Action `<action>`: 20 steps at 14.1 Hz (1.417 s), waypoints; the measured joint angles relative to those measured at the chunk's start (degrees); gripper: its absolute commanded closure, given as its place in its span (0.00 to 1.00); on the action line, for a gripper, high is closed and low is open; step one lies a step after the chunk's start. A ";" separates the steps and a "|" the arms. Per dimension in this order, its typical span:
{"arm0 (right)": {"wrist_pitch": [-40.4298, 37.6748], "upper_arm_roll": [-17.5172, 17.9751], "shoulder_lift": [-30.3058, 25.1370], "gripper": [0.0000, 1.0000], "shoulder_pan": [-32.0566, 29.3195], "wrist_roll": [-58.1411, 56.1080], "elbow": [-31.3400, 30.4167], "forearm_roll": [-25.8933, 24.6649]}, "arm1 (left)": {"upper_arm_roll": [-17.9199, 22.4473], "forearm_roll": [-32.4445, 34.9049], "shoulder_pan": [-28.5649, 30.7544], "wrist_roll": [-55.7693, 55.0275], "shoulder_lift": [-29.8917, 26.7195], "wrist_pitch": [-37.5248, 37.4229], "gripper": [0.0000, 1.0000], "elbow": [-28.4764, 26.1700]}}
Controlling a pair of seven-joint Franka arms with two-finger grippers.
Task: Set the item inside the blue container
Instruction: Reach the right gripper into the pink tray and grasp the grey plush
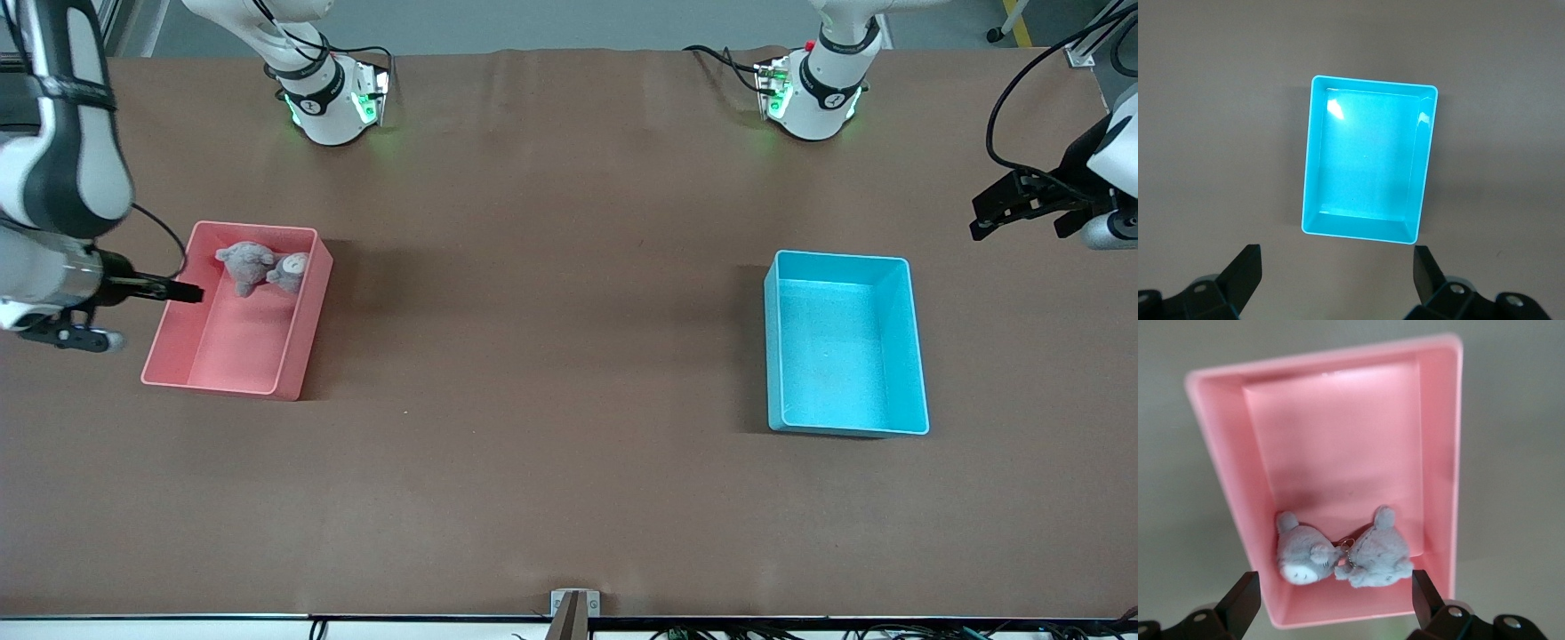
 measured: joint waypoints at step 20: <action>17.08 -0.63 3.33 0.01 -3.90 2.50 -22.77 -0.60 | 0.02 0.00 0.16 0.00 -0.05 0.10 0.00 -0.55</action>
